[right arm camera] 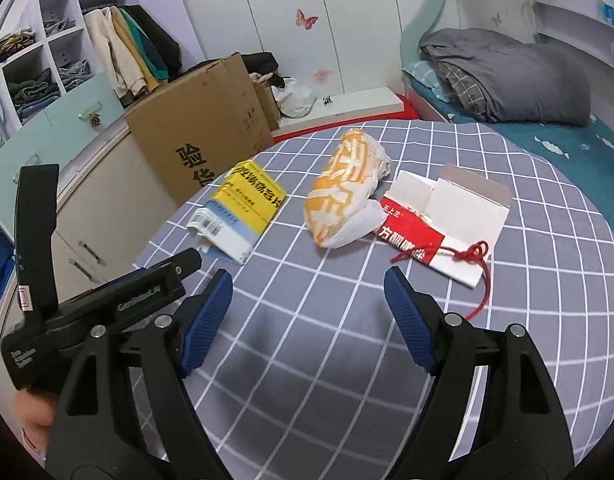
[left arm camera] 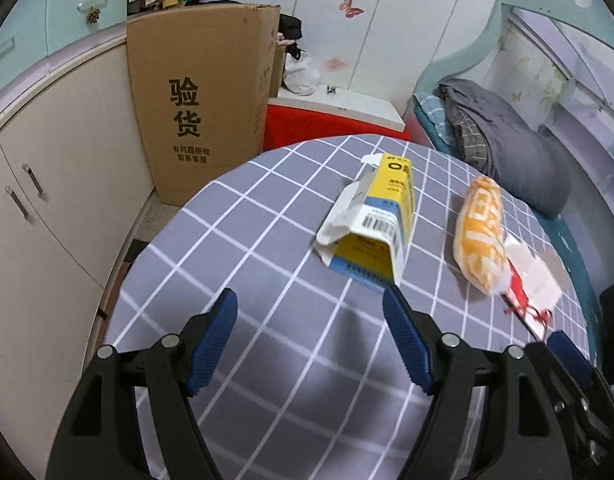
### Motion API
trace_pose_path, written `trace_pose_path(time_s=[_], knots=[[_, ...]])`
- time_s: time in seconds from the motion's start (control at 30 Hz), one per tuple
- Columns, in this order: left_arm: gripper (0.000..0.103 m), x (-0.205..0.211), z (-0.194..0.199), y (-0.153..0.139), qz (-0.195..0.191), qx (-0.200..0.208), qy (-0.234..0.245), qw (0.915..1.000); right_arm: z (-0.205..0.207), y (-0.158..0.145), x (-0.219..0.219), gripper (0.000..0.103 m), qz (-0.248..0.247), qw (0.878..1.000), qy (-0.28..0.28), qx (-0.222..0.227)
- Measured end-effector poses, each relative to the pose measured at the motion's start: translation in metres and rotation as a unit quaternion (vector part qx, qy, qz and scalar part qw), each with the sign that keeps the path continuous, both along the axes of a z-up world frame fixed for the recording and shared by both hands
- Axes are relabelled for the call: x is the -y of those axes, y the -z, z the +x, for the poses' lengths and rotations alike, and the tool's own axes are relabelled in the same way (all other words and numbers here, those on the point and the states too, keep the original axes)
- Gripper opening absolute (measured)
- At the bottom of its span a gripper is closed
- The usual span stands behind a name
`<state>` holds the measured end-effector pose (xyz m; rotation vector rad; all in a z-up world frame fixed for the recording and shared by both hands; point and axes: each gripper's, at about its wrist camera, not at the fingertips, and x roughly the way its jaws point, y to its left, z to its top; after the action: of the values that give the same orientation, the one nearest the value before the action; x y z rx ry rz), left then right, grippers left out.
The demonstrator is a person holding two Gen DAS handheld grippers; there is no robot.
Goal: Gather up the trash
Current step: 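Move both tools back over the table toward the yellow box, then grasp the yellow-white box with the left tool while the right tool grasps the orange-white bag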
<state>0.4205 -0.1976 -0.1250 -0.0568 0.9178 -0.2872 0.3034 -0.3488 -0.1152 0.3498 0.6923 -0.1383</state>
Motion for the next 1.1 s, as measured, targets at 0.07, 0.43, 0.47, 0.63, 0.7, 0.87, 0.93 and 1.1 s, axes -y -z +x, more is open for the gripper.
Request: trace_pose_path(time_s=[0.07, 0.43, 0.47, 0.63, 0.7, 0.87, 0.93, 1.1], knots=[[0.074, 0.006, 0.005, 0.003, -0.002, 0.002, 0.002, 1.0, 0.005, 0.002, 0.004, 0.077, -0.001, 1.0, 0.001, -0.002], [0.051, 0.038, 0.029, 0.013, 0.01, 0.008, 0.028, 0.9995, 0.022, 0.012, 0.016, 0.077, 0.001, 1.0, 0.008, -0.009], [0.042, 0.038, 0.03, 0.013, 0.007, 0.005, 0.031, 0.9995, 0.023, 0.012, 0.017, 0.077, 0.003, 1.0, 0.009, -0.01], [0.013, 0.04, 0.03, 0.011, 0.004, 0.004, 0.047, 0.9989, 0.026, 0.011, 0.019, 0.077, 0.001, 1.0, 0.014, -0.009], [0.006, 0.039, 0.027, 0.011, 0.002, 0.007, 0.052, 0.9986, 0.027, 0.01, 0.018, 0.077, -0.001, 1.0, 0.016, -0.008], [0.001, 0.028, 0.02, 0.008, -0.009, 0.01, 0.054, 0.9985, 0.027, 0.006, 0.014, 0.077, -0.004, 1.0, 0.016, -0.006], [0.001, 0.022, 0.018, 0.007, -0.012, 0.013, 0.053, 0.9984, 0.027, 0.005, 0.012, 0.077, -0.003, 1.0, 0.016, -0.005], [0.001, 0.008, 0.007, 0.002, -0.023, 0.021, 0.057, 0.9979, 0.03, 0.003, 0.006, 0.077, -0.003, 1.0, 0.014, -0.006]])
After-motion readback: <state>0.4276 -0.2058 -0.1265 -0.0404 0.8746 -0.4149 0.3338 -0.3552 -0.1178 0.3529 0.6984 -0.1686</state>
